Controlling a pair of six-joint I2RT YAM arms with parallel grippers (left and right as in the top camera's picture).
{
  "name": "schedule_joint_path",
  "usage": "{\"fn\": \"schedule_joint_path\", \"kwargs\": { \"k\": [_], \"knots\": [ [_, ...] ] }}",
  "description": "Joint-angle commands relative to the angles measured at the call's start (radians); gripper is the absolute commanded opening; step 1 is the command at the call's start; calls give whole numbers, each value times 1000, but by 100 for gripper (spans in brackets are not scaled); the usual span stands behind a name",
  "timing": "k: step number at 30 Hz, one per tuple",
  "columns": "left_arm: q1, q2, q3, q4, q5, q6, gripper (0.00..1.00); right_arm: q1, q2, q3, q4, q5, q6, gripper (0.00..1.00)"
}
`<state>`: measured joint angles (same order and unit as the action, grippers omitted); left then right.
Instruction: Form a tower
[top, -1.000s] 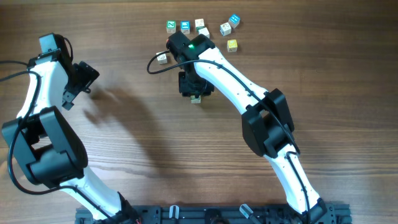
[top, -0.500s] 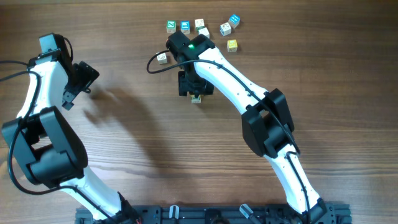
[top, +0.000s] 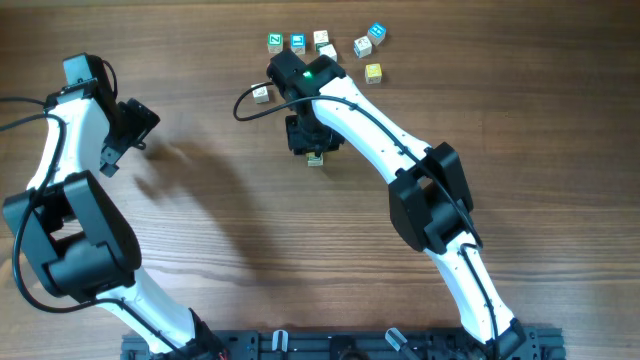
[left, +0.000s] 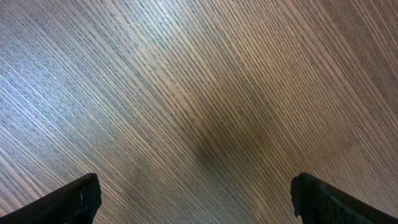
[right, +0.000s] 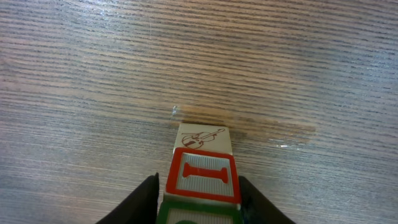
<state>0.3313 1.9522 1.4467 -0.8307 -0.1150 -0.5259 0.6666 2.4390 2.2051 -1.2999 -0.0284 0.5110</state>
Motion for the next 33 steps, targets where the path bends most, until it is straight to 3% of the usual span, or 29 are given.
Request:
{"fn": "schedule_joint_path", "kwargs": {
  "k": [1,10,14,21,23,25,27,31,33],
  "knots": [
    [3,-20,10,0,-10,-3,100,-2,25,-6,2,14,-15,39],
    [3,-20,10,0,-10,-3,100,-2,25,-6,11,16,-68,41],
    [3,-20,10,0,-10,-3,100,-2,25,-6,10,14,-66,46],
    [3,-20,10,0,-10,-3,100,-2,25,-6,9,14,-66,35],
    [3,-20,10,0,-10,-3,100,-2,25,-6,9,15,-66,43],
    [3,-20,10,0,-10,-3,100,-2,25,-6,10,14,-66,63],
    [3,-20,10,0,-10,-3,100,-2,25,-6,12,14,-66,75],
    [3,-20,10,0,-10,-3,100,-6,24,-2,35,14,-66,83],
    [3,-20,10,0,-10,-3,100,-33,18,93,13,14,-66,90]
  ]
}}
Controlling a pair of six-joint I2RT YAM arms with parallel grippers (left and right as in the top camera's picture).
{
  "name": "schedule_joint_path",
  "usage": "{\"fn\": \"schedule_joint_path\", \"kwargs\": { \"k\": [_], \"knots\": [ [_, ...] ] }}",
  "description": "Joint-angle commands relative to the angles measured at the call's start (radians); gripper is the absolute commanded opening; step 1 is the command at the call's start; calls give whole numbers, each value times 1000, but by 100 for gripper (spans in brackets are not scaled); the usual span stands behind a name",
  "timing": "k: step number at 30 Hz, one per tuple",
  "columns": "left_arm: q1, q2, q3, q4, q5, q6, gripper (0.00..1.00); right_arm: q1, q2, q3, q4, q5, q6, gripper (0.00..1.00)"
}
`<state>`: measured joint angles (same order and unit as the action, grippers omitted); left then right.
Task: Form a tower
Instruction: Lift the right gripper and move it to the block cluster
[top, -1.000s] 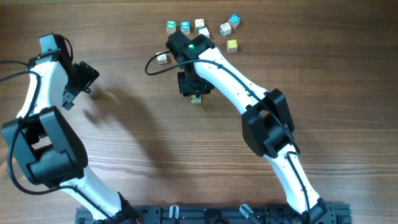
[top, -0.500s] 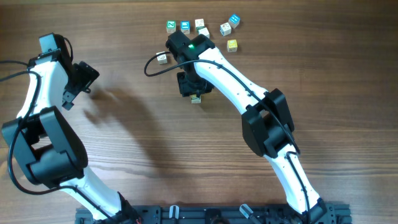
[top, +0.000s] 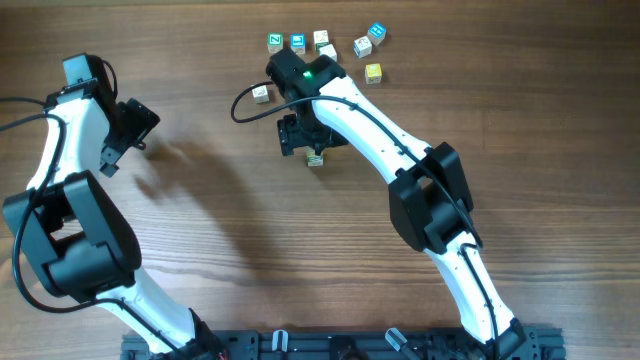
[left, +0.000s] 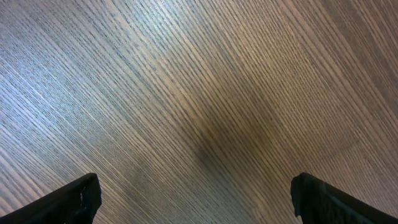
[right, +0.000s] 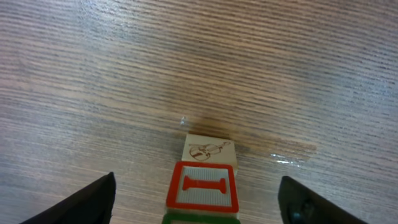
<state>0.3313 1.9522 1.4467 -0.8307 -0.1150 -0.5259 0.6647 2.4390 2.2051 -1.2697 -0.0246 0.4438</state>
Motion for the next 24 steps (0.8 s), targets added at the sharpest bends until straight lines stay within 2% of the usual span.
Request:
{"fn": "schedule_joint_path", "kwargs": {
  "k": [1,5,9,11,13,17,20,22,24],
  "knots": [
    [3,-20,10,0,-10,-3,100,-42,11,129,-23,10,0,91],
    [3,-20,10,0,-10,-3,100,-102,-52,318,-29,10,-1,92],
    [3,-20,10,0,-10,-3,100,-148,-119,423,43,11,-56,83],
    [3,-20,10,0,-10,-3,100,-163,-133,423,130,12,-122,74],
    [3,-20,10,0,-10,-3,100,-173,-130,409,196,38,-185,60],
    [3,-20,10,0,-10,-3,100,-182,-111,337,335,186,-209,36],
    [3,-20,10,0,-10,-3,100,-184,-92,258,468,206,-244,32],
    [3,-20,10,0,-10,-3,100,-186,-69,206,566,206,-296,34],
    [3,-20,10,0,-10,-3,100,-189,-50,155,645,206,-339,47]
  ]
}}
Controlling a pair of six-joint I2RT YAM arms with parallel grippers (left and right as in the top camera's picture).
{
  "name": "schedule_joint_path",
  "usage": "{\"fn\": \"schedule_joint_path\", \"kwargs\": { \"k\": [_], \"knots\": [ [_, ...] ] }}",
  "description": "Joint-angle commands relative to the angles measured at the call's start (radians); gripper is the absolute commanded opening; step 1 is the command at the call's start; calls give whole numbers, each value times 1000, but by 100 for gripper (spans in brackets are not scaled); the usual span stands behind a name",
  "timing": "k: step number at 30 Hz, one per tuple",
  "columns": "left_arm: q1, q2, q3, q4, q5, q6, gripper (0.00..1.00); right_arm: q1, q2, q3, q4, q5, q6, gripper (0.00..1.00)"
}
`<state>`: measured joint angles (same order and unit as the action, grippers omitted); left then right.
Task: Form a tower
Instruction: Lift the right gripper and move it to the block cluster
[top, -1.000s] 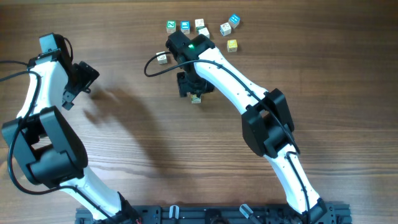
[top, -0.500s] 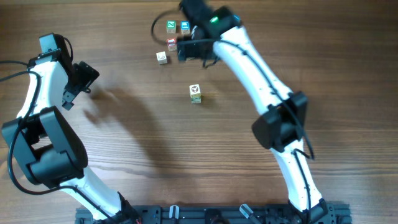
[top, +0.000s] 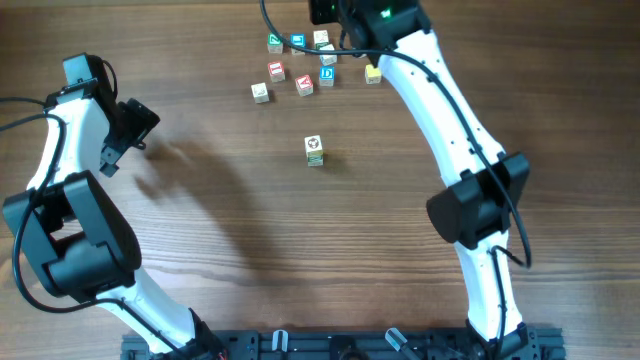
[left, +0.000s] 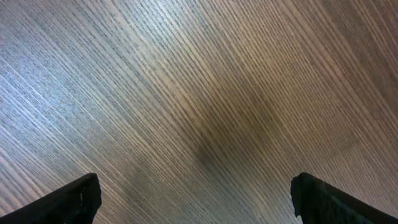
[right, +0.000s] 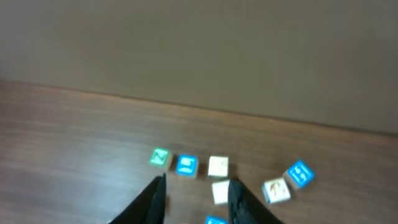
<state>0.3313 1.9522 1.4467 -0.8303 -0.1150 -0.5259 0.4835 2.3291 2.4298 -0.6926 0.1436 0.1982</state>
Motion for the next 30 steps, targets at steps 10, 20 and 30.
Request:
{"fn": "schedule_joint_path", "kwargs": {
  "k": [10,20,30],
  "knots": [
    [3,-20,10,0,-10,-3,100,-29,143,-281,272,33,-92,82],
    [3,-20,10,0,-10,-3,100,-49,262,-281,291,-100,-93,84],
    [3,-20,10,0,-10,-3,100,-66,280,-281,295,-100,-92,51]
  ]
}}
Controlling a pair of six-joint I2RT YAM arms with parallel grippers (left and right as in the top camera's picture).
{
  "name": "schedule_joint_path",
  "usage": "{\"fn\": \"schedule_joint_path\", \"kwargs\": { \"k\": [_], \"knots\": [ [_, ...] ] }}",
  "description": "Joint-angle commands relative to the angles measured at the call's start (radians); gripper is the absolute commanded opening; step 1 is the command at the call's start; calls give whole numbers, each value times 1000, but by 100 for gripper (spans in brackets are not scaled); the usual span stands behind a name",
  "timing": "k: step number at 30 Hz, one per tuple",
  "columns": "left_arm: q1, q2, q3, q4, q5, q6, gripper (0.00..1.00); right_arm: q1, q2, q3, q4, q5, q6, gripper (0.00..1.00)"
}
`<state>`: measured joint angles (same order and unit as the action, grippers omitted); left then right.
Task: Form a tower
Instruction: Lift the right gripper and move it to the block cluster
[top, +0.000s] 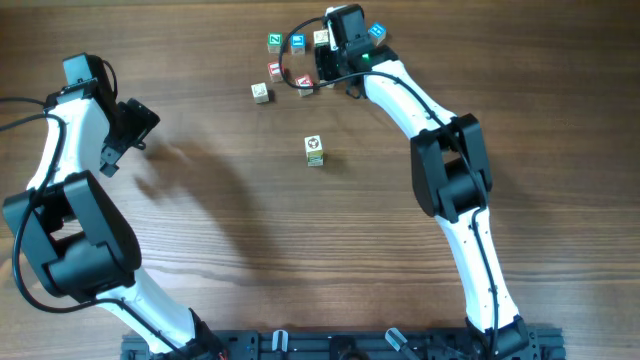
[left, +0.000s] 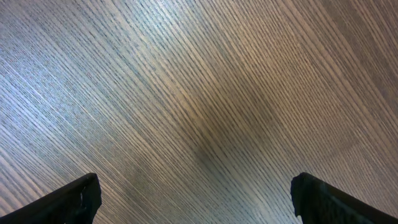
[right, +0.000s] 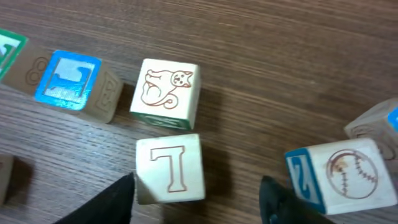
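Note:
The tower (top: 314, 150) stands alone mid-table, a small stack seen from above with a pale top face. My right gripper (right: 199, 200) (top: 332, 62) is open and low over the loose blocks at the back. A pale block with a red-outlined "7" (right: 170, 168) lies between its fingers (right: 112, 202), close to the left one. Beyond it sits a cat block (right: 165, 93); a blue-edged baseball block (right: 339, 174) is to the right. My left gripper (left: 196, 199) (top: 128, 125) hangs open over bare wood at far left.
More loose blocks lie round the right gripper: a blue-faced one (right: 68, 81), a green one (top: 274, 41), two red ones (top: 275, 70) and a beige one (top: 260, 92). Bare wood separates this cluster from the tower.
My right gripper was high above the back of the table, shut or nearly so. Now it is low in the block cluster, open round the "7" block. The left arm has not moved.
My right gripper was shut on the top block of the tower. It then stood open with the stack left standing. Later it was high over the loose blocks at the back, and now it is down among them, open.

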<state>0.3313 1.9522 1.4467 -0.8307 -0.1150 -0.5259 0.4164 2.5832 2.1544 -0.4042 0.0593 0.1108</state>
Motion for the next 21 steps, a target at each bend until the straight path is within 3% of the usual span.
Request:
{"fn": "schedule_joint_path", "kwargs": {
  "k": [1,5,8,9,11,18,21],
  "knots": [
    [3,-20,10,0,-10,-3,100,2,26,-5,7,-24,-3,50],
    [3,-20,10,0,-10,-3,100,1,26,-5,13,-87,-3,51],
    [3,-20,10,0,-10,-3,100,1,26,-5,15,-85,-4,61],
    [3,-20,10,0,-10,-3,100,1,26,-5,18,-81,-6,71],
    [3,-20,10,0,-10,-3,100,1,26,-5,32,-69,-7,74],
    [3,-20,10,0,-10,-3,100,0,29,-5,89,-52,-33,75],
    [3,-20,10,0,-10,-3,100,1,32,-5,92,-52,-33,69]
  ]
}}
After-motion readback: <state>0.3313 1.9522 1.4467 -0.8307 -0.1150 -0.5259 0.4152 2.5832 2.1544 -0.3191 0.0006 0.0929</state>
